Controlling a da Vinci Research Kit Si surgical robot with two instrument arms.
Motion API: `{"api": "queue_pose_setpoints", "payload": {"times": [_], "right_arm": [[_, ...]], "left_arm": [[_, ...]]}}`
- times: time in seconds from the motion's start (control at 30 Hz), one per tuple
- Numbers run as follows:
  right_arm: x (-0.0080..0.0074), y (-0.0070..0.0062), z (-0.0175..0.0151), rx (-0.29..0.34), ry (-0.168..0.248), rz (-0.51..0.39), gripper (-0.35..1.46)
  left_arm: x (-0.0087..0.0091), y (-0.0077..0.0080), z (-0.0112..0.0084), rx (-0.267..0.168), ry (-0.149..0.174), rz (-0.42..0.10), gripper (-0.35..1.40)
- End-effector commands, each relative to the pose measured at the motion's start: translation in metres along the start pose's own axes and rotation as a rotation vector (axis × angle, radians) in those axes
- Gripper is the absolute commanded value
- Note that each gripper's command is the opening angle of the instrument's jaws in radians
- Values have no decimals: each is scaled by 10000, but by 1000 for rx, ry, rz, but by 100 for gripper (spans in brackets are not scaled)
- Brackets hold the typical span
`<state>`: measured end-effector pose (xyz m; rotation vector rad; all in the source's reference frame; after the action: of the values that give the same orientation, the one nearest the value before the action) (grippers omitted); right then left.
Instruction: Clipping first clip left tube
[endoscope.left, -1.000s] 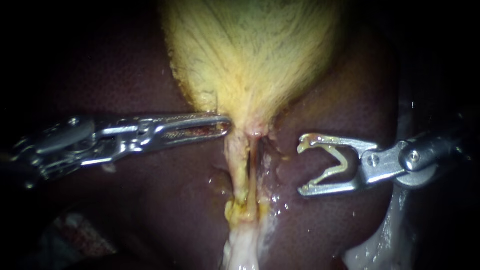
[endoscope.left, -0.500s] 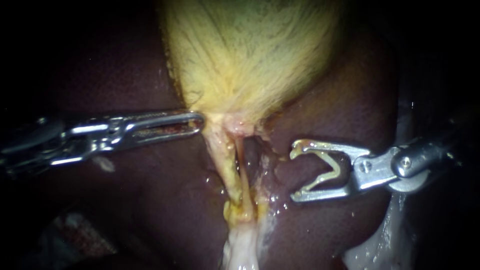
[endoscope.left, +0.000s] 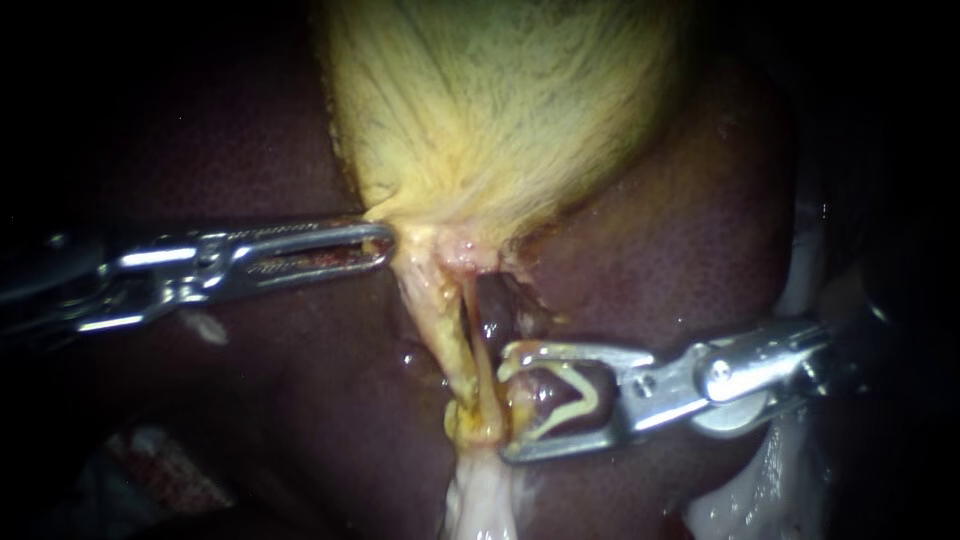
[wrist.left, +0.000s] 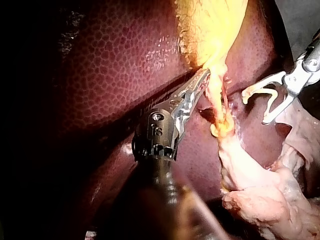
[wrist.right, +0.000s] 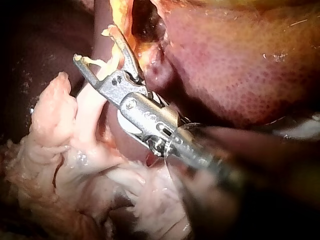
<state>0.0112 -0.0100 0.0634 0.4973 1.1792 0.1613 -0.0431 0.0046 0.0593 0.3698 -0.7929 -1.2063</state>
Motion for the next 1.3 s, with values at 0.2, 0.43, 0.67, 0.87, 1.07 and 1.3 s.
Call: {"api": "queue_pose_setpoints", "payload": {"times": [0.2,0.43,0.67,0.87,1.07,1.3], "right_arm": [[-10,15,4,0,2,0,58],[-18,28,9,-3,2,0,57],[-18,30,21,3,2,-2,57],[-21,33,25,11,-4,0,56],[-37,37,36,9,-48,-6,56],[-54,42,39,-7,-125,-11,56]], "left_arm": [[1,-3,-2,-1,-1,0,-35],[0,-5,-2,-3,-1,-1,-35],[0,-6,-2,-3,-2,-1,-35],[0,-7,-2,-4,-2,-2,-35],[1,-9,-3,-5,-3,-3,-35],[1,-13,-5,-7,-3,-4,-35]]}}
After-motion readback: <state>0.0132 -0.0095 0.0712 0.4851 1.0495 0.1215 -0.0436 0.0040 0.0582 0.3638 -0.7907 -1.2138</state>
